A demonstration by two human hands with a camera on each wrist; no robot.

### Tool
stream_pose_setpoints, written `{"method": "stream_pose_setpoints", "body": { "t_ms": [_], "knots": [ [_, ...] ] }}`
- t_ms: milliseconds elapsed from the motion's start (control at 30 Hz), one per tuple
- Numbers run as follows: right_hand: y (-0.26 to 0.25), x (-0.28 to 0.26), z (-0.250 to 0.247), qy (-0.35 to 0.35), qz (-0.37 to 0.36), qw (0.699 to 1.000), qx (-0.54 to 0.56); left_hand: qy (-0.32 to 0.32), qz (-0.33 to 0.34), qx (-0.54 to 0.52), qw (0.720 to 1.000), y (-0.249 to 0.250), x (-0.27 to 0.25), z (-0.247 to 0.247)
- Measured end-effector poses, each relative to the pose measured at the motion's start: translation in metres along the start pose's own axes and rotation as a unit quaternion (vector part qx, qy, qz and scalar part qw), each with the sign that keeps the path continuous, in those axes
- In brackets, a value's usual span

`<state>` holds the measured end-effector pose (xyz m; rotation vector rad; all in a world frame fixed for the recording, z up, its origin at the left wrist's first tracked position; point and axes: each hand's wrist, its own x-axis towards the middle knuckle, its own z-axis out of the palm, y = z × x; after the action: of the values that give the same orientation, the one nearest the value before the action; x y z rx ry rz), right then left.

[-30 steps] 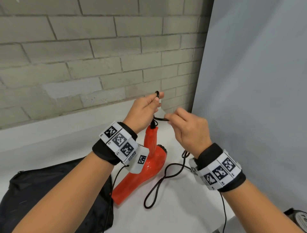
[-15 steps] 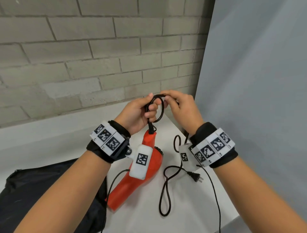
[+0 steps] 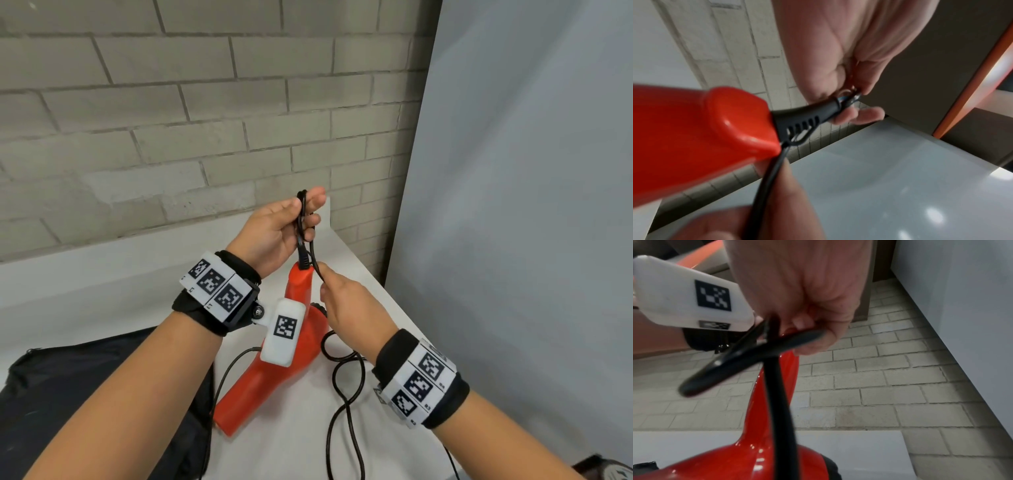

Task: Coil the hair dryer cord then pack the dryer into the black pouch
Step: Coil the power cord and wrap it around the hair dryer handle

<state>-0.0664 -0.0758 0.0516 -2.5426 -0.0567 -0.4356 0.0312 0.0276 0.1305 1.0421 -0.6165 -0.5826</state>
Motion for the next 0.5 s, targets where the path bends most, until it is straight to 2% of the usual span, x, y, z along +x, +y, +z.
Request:
{"method": "stream_pose_setpoints", "body": {
  "t_ms": [100, 233, 333, 433, 500],
  "knots": [
    [0.005, -0.007, 0.004, 0.017, 0.012, 1.0, -0.011, 0.002, 0.011, 0.017, 1.0, -0.001, -0.001, 0.003],
    [0.006, -0.014, 0.01, 0.037, 0.005, 0.998, -0.041, 0.04, 0.043, 0.068, 0.996, -0.008, 0.0, 0.008],
    [0.005, -0.016, 0.003, 0.112, -0.076, 0.984, -0.116, 0.051, 0.064, 0.156, 0.984, -0.019, -0.001, 0.01],
    [0.006, -0.013, -0.01, 0.18, -0.149, 0.953, -0.193, 0.054, 0.065, 0.233, 0.969, -0.023, -0.004, 0.01],
    [0.004, -0.007, -0.023, 0.22, -0.186, 0.936, -0.202, 0.046, 0.058, 0.273, 0.959, -0.023, -0.004, 0.01]
  ]
}}
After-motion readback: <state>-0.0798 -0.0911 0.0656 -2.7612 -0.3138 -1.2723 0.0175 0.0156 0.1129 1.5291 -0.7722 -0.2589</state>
